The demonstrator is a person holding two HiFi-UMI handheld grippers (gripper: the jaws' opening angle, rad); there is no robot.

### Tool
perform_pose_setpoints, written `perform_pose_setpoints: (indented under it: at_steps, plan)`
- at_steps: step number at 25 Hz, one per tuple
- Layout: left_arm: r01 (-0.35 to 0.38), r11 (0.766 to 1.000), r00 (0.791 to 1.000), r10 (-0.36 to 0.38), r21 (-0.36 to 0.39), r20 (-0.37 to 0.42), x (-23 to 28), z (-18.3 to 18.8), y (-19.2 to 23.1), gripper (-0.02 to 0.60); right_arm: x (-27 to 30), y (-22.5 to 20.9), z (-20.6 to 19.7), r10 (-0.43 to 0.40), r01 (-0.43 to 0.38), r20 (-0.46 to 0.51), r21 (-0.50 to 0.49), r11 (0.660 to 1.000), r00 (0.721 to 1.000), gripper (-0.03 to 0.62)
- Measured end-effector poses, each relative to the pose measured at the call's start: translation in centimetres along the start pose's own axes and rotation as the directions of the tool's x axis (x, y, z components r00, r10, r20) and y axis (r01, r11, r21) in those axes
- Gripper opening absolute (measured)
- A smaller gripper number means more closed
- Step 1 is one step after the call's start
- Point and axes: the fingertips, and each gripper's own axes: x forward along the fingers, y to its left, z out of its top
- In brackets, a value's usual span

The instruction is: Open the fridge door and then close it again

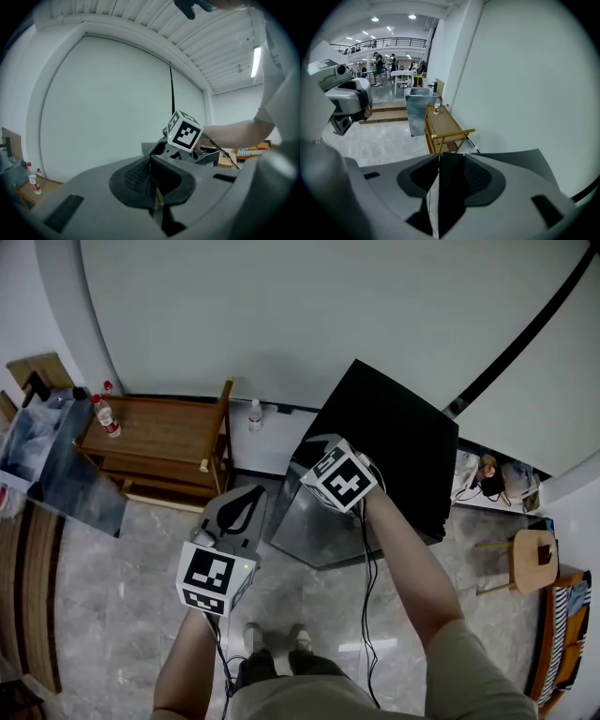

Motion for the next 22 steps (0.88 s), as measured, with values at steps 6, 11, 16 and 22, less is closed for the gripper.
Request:
perform_pose_setpoints:
  at_steps: [6,11,16,22]
  plan:
    - [-0.006,1.0,1.0,0.006,-0.001,0.001,-0.8,-0.1,0.1,0.008,0.0,0.2,0.0,-0.002,0.002,-0.001,0.003,1.0,1.0,0.155]
    - [-0.014,1.0,1.0,0.014,-0.002,-0.007,-1.6,-0.4,0.4,0.008,-0.5,1.5,0.2,0.043,-0.043,0.008,-0.007,0.999,0.999,0.153]
    - [-0.028,1.0,0.999,0.028,0.005,-0.014,-2.7,-0.6,0.6,0.008,-2.8,8.5,0.7,0.193,-0.19,0.018,-0.11,0.976,0.981,0.153]
    - [-0.032,0.999,0.999,0.033,0.012,-0.031,-4.8,-1.2,-0.1,0.008,-5.1,13.8,0.3,0.227,-0.217,0.027,-0.193,0.957,0.974,0.161]
